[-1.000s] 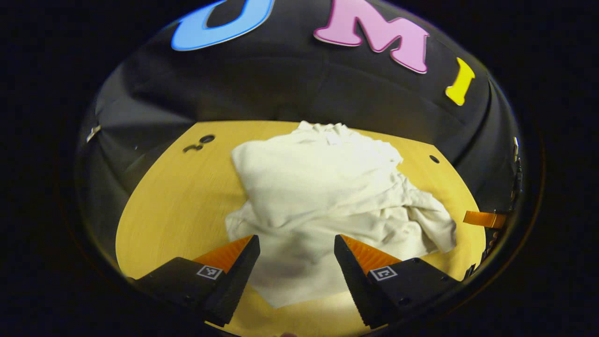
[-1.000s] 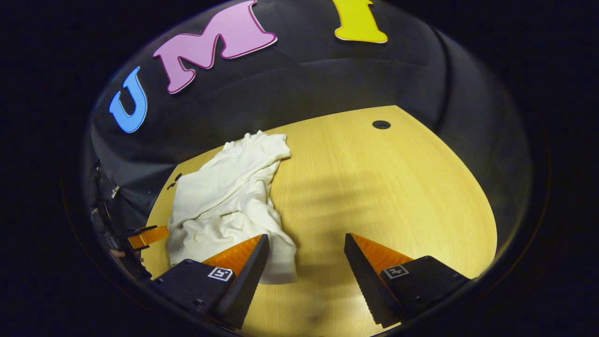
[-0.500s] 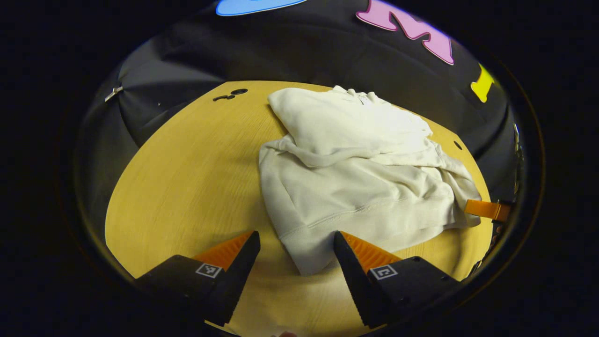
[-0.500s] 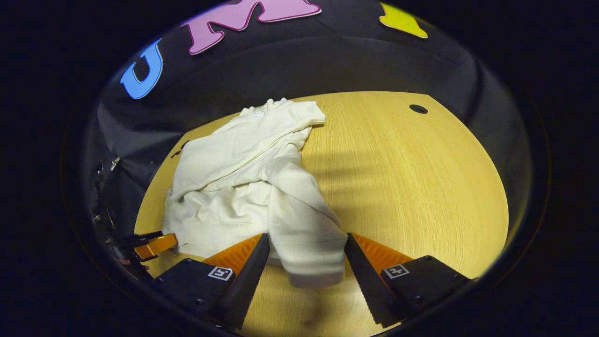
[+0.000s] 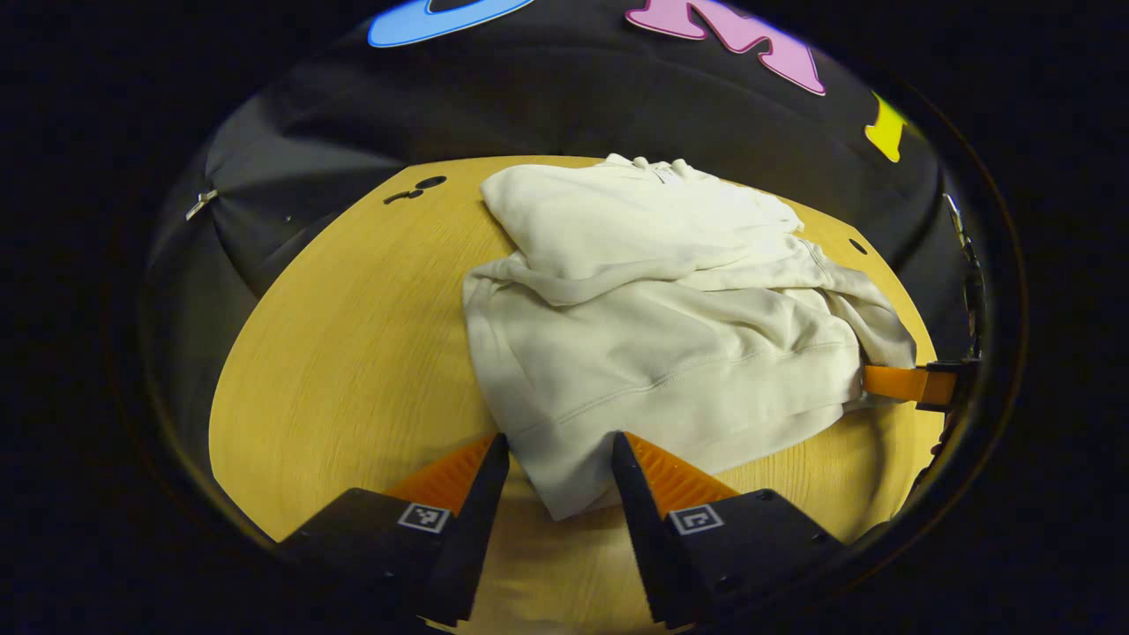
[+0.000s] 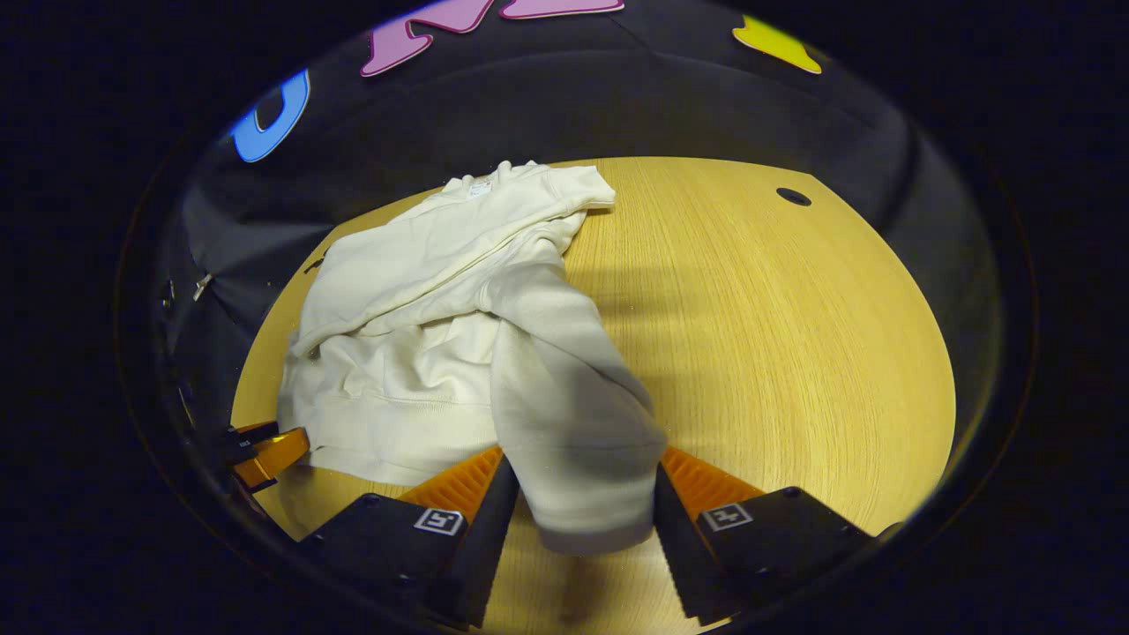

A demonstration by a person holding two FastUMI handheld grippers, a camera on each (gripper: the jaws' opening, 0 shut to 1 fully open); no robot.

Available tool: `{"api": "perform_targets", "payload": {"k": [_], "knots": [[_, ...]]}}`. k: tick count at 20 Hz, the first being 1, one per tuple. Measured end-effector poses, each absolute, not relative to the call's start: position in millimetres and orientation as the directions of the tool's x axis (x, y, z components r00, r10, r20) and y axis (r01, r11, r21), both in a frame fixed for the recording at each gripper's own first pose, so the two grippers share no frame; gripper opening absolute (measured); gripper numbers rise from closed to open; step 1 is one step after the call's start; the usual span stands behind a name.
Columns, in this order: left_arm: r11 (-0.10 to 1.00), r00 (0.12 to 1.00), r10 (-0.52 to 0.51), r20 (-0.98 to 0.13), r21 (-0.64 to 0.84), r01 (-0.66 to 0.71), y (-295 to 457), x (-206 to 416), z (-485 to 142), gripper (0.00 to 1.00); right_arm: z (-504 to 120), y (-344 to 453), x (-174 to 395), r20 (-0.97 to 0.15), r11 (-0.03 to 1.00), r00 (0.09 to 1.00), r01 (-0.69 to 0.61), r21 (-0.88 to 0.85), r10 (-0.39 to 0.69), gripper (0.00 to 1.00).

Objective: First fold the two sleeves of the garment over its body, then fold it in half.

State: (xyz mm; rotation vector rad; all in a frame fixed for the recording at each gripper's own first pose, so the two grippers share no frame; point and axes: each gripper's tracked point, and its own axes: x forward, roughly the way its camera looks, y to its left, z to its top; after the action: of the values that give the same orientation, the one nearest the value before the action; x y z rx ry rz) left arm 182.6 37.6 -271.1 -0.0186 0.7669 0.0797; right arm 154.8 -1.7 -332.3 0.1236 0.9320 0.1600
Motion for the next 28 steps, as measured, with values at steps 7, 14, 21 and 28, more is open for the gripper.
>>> {"api": "perform_targets", "payload": {"k": [7, 14, 21, 28], "knots": [[0.997, 0.723, 0.063, -0.688, 0.011, -0.077, 17.6, 186.0, -270.7, 0.08, -334.7, -0.2, 155.7, -0.801, 0.978, 0.565, -0.064, 0.199, 0.200, 0.14], [0.997, 0.738, 0.019, -0.675, -0.042, -0.064, 19.4, 184.1, -251.7, 0.06, -312.5, 10.9, 157.4, -0.766, 0.952, 0.572, -0.106, 0.286, 0.294, 0.08], [0.996, 0.795, -0.044, -0.605, -0.086, -0.011, 11.7, 202.8, -190.8, 0.06, -271.7, 20.8, 190.5, -0.709, 0.941, 0.626, -0.144, 0.306, 0.326, 0.07], [0.995, 0.855, -0.066, -0.514, -0.103, 0.015, 7.9, 256.3, -118.9, 0.06, -217.6, 31.6, 260.5, -0.617, 0.923, 0.700, -0.170, 0.346, 0.360, 0.07]]}}
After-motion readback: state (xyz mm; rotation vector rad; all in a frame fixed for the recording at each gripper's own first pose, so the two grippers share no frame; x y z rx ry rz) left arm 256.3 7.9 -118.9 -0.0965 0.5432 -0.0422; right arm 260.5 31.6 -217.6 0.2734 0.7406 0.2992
